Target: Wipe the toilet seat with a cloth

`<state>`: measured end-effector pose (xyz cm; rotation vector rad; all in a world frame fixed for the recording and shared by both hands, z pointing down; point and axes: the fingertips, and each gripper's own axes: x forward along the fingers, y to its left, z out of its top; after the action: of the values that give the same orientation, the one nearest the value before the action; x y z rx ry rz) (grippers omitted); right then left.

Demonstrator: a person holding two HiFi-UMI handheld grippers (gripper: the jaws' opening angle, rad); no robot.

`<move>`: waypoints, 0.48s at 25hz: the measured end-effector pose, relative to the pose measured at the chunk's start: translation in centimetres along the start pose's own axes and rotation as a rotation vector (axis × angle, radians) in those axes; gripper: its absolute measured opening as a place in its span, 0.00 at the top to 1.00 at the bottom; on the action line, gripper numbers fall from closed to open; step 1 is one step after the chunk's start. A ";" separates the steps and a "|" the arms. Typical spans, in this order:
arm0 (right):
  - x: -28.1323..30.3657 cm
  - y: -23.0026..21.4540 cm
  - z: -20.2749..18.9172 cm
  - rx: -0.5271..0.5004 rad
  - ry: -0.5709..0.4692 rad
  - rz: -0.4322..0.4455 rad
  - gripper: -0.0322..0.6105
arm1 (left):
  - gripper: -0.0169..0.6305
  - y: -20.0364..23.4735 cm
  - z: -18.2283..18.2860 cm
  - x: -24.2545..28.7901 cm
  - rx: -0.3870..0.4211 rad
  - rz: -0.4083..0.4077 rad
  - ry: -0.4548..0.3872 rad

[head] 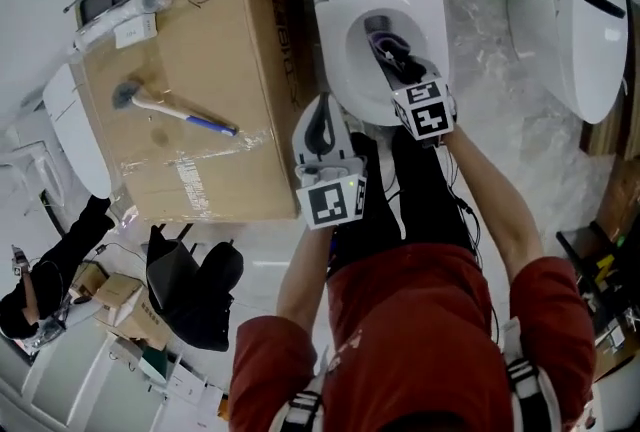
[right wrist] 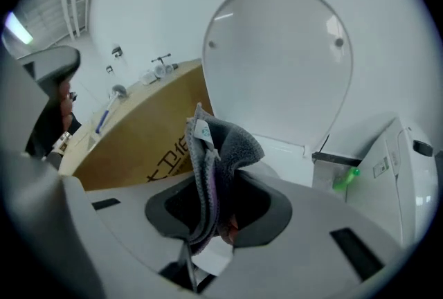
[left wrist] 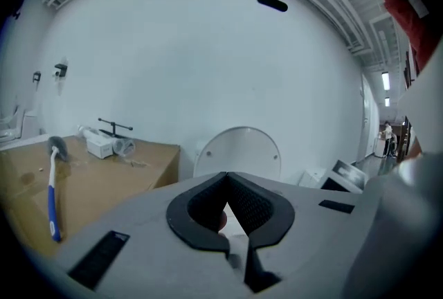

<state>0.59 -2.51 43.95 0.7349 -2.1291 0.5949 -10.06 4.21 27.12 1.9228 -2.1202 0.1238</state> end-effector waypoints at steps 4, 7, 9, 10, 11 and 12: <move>-9.6 1.7 1.3 -0.021 -0.083 -0.008 0.80 | 0.95 -1.2 5.2 -0.9 0.040 0.016 -0.009; -16.5 2.1 3.6 0.064 -0.174 -0.003 0.80 | 0.95 -2.2 9.8 -1.3 0.048 0.024 -0.029; -21.1 1.9 5.7 0.175 -0.251 0.027 0.80 | 0.95 -3.0 13.4 -1.9 0.054 0.018 -0.077; -23.3 1.9 6.9 0.216 -0.295 0.035 0.80 | 0.95 -3.2 15.3 -2.3 0.065 0.017 -0.107; -25.5 1.7 8.2 0.237 -0.342 0.033 0.80 | 0.95 -3.3 17.1 -2.6 0.079 0.017 -0.136; -27.4 1.5 9.6 0.239 -0.393 0.021 0.80 | 0.95 -3.4 18.9 -2.9 0.094 0.015 -0.161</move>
<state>8.82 0.86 16.27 1.0313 -2.4516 0.7766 -9.23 1.98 7.84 2.0328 -2.2693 0.0748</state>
